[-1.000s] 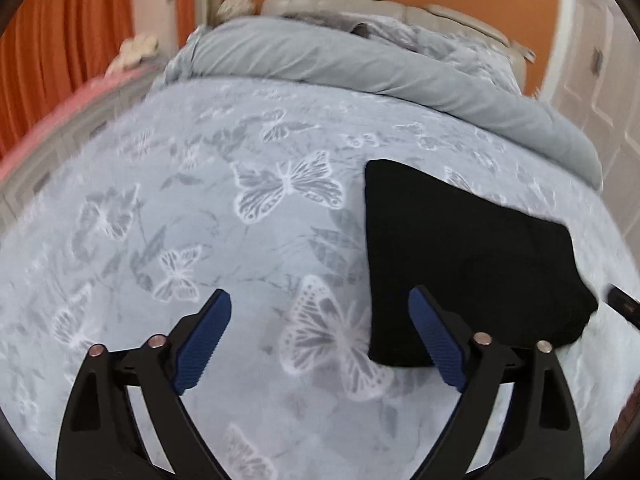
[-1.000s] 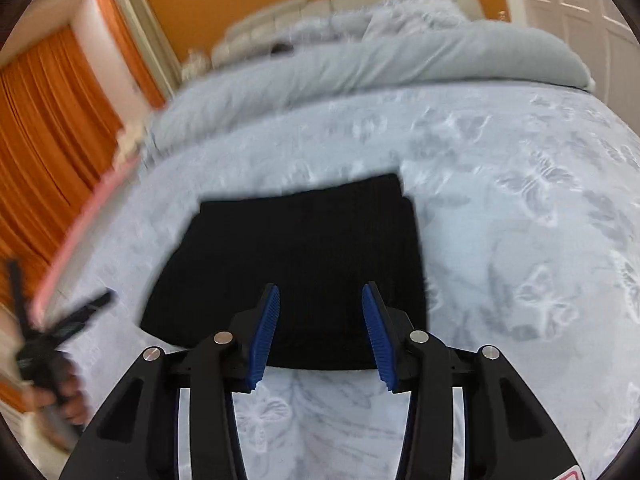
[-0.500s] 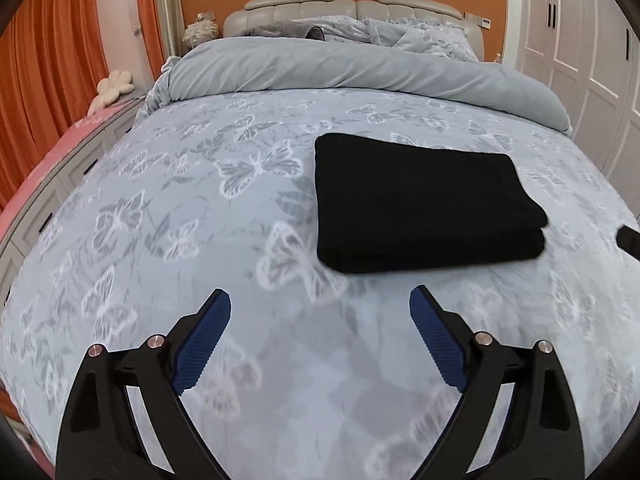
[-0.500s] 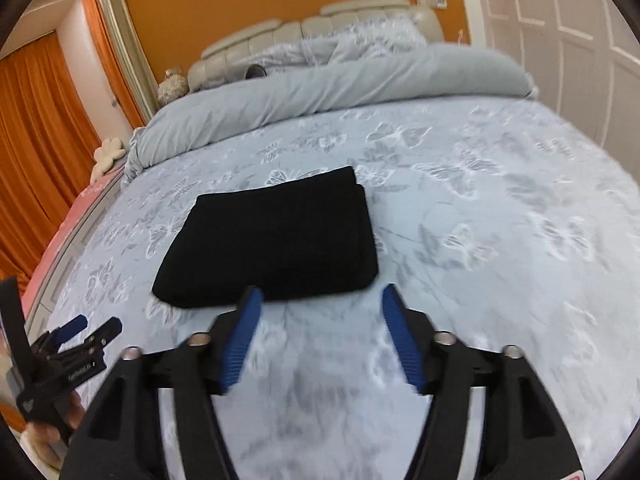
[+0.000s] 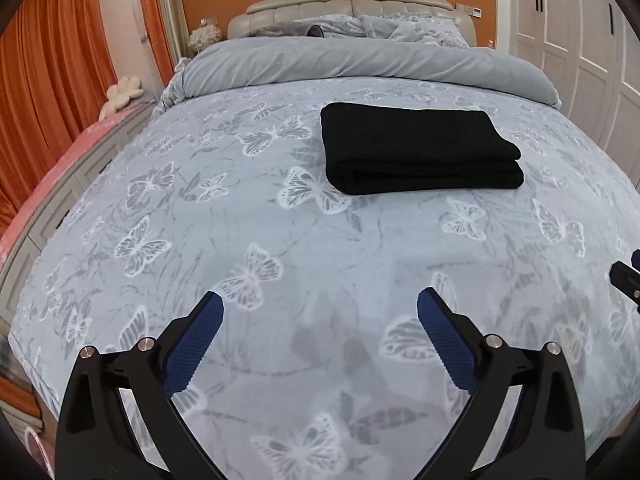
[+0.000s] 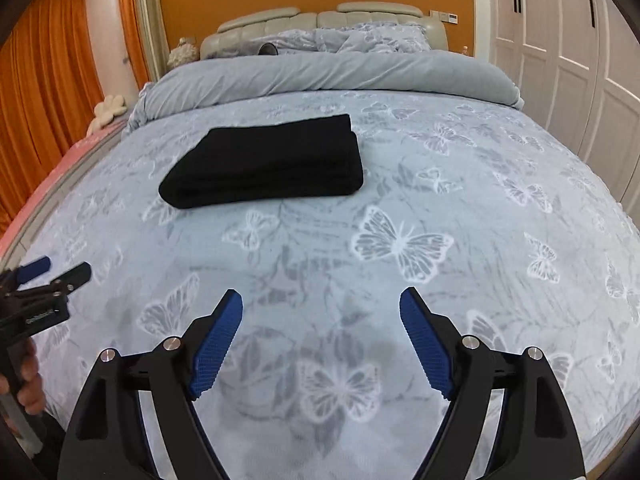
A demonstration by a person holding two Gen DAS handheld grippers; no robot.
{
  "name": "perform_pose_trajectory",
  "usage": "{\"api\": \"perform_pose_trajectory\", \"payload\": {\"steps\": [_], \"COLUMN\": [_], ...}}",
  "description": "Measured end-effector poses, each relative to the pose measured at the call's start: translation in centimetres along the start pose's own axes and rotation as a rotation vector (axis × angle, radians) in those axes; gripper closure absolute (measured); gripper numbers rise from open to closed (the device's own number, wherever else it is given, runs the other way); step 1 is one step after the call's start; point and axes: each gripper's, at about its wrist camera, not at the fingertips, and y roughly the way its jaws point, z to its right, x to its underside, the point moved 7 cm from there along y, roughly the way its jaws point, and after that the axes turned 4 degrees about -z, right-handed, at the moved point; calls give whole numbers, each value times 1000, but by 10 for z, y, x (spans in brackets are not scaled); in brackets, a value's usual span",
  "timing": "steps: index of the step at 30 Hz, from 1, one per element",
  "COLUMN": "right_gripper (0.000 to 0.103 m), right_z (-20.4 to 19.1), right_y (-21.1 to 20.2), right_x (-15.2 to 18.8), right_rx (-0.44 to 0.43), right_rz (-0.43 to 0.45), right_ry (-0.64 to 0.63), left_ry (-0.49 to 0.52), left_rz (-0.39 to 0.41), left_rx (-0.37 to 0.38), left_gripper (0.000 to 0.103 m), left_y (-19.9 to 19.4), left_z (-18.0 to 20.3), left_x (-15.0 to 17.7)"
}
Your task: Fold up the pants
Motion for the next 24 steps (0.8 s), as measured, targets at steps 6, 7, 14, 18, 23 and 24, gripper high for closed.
{"api": "perform_pose_trajectory", "payload": {"steps": [6, 7, 14, 18, 23, 24], "right_gripper": [24, 24, 24, 24, 24, 24], "right_z": [-6, -7, -10, -8, -1, -1], "right_y": [6, 7, 11, 13, 15, 15], "right_x": [5, 5, 7, 11, 15, 16], "right_rx": [9, 6, 3, -9, -8, -7], "right_rz": [-5, -7, -20, -37, -52, -53], "right_ry": [4, 7, 15, 35, 58, 59], "left_ry": [-1, -1, -24, -26, -21, -18], "left_rz": [8, 6, -19, -19, -17, -18], "left_rx": [5, 7, 10, 4, 11, 14], "left_gripper": [7, 7, 7, 7, 5, 5], "left_y": [-2, -2, 3, 2, 2, 2], "left_z": [0, 0, -1, 1, 5, 7], "left_x": [9, 10, 12, 12, 12, 12]}}
